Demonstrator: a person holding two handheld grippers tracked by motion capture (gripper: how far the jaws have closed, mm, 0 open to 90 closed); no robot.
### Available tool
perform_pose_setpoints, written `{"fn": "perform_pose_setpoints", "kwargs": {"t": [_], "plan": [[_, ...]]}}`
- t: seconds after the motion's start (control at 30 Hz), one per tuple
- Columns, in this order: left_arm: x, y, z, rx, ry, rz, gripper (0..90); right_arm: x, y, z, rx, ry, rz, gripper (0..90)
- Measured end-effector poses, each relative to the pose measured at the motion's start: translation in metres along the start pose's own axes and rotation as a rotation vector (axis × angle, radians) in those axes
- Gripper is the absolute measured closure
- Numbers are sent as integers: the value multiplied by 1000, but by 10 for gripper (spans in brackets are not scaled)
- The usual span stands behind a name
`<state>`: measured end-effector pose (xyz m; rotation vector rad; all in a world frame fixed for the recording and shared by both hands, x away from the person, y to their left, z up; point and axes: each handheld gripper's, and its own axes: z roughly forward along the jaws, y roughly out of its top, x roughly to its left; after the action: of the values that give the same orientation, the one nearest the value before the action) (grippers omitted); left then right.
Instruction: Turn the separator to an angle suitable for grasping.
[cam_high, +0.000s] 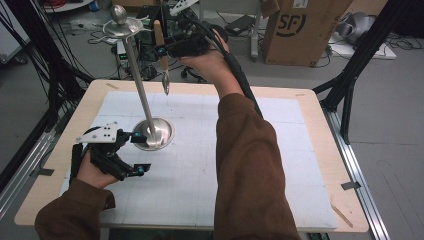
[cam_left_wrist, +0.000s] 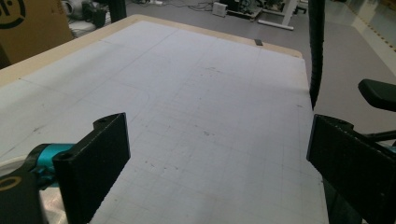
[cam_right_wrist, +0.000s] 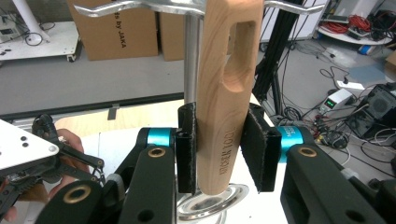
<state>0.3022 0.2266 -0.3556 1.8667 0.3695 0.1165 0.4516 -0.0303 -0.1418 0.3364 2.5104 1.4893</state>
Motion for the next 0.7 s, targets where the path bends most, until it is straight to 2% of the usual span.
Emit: {"fn": "perform_pose_setpoints", "kwargs": {"t": [0.7], "plan": [[0, 0, 0, 1, -4, -2, 66, 2, 2, 19, 17, 5, -4, 682]]}}
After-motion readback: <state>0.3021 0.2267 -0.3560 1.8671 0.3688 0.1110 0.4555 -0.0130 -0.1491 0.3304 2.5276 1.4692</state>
